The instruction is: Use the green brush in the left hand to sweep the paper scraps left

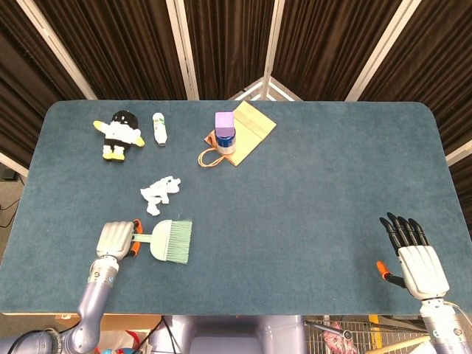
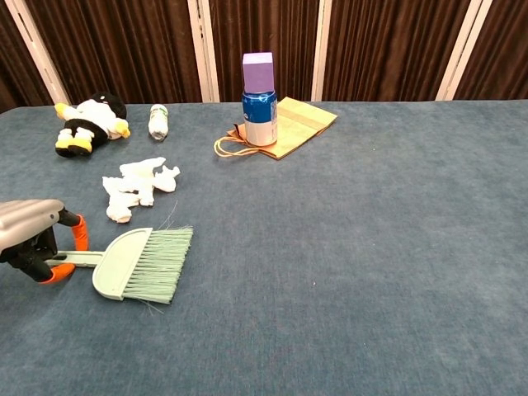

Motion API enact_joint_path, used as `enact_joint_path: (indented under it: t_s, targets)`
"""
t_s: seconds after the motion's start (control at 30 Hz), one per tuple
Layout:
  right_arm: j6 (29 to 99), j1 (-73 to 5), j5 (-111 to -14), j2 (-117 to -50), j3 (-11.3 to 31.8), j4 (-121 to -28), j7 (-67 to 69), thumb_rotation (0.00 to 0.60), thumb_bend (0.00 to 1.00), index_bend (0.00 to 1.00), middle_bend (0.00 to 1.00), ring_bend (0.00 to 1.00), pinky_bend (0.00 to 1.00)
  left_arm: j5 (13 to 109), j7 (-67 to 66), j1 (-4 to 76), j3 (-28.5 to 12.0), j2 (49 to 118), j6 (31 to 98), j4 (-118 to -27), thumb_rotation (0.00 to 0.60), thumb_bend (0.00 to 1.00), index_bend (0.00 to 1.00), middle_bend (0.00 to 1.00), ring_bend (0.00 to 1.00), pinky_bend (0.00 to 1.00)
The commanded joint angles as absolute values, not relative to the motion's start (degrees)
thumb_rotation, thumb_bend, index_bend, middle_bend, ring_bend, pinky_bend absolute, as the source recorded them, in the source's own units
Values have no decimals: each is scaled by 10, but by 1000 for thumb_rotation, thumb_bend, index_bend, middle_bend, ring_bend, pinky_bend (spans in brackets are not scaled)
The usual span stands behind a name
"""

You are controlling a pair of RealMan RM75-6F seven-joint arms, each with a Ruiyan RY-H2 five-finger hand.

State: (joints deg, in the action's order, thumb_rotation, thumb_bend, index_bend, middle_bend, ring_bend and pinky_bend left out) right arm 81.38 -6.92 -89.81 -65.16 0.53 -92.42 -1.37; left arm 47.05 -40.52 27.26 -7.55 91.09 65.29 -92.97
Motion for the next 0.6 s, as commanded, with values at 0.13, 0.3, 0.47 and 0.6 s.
enact_joint_path:
  t_s: [0.13,0.3,0.47,0.6]
  targets:
    - [815,-69,-899,-652,5,-925,-15,600,321,0,0,0,11,497,-376,271,-87,881,670,-967,600,634,758,1000,1000,1000]
    - [813,-69,-899,-652,5,-925,-16,600,321,0,0,0,10,499,-382,288,-121,849,686,-1020,600,634,766,1000,1000,1000]
    - [811,-70,-897,-651,5,-926,-13,600,321,0,0,0,10,480,-430,329,-161,839,694,-1043,600,635,769,1000,1000,1000]
    - [808,-71,-892,-651,7,-926,-9,600,322,0,0,0,11,433,-486,380,-194,851,688,-1027,600,641,773,1000,1000,1000]
